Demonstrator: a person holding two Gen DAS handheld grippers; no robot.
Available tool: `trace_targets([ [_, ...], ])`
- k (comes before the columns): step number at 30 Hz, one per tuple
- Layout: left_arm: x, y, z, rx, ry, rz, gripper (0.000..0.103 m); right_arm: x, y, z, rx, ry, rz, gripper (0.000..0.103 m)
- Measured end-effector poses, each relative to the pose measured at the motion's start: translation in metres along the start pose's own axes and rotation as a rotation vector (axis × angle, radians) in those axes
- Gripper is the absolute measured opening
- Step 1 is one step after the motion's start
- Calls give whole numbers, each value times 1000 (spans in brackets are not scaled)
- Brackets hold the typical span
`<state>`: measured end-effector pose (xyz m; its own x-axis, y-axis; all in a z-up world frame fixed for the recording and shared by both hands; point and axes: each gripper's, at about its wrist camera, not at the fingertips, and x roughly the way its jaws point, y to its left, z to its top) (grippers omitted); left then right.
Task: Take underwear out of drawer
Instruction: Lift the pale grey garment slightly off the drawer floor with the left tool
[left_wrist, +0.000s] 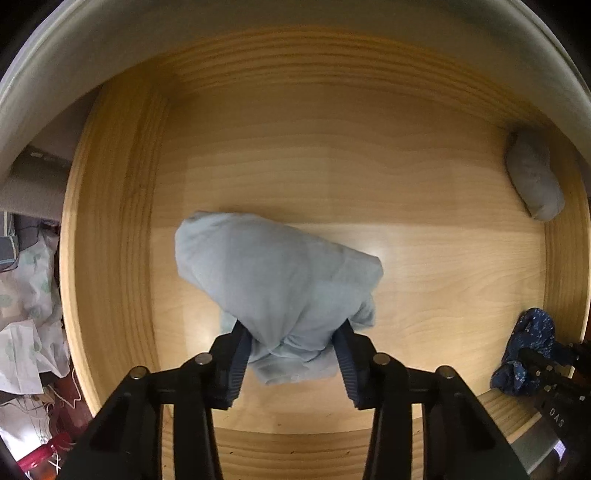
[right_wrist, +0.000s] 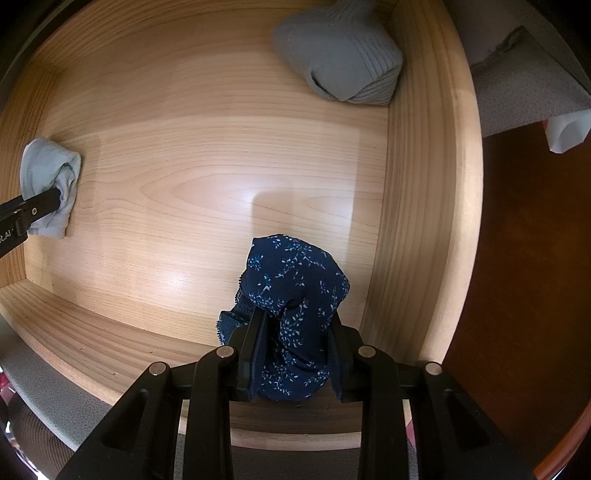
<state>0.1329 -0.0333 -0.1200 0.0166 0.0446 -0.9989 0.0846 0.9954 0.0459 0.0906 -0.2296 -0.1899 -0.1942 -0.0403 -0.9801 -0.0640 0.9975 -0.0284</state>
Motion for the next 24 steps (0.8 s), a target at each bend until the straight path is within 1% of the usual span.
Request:
trace_targets([
  [7,0,17,-8,-41,21,11,40,0,1,1,0,1,-2,26],
  [11,1,19,-13,-50,30,17,40,0,1,1,0,2,-3,26],
  [17,1,21,-9,-65,45,18,40,0,2,2,4,3,0,26],
  [18,1,21,-9,-67,50,18,39,1,2,3,5,5,1,27],
  [19,1,14,-2,-63,54,20,39,1,2,3,4,4,1,27],
  [21,-1,14,-4,-49,66,36,38,0,1,3,6,3,4,26],
  [24,-3,9,-4,-51,65,44,38,-3,-5,2,19,-16,22,27],
])
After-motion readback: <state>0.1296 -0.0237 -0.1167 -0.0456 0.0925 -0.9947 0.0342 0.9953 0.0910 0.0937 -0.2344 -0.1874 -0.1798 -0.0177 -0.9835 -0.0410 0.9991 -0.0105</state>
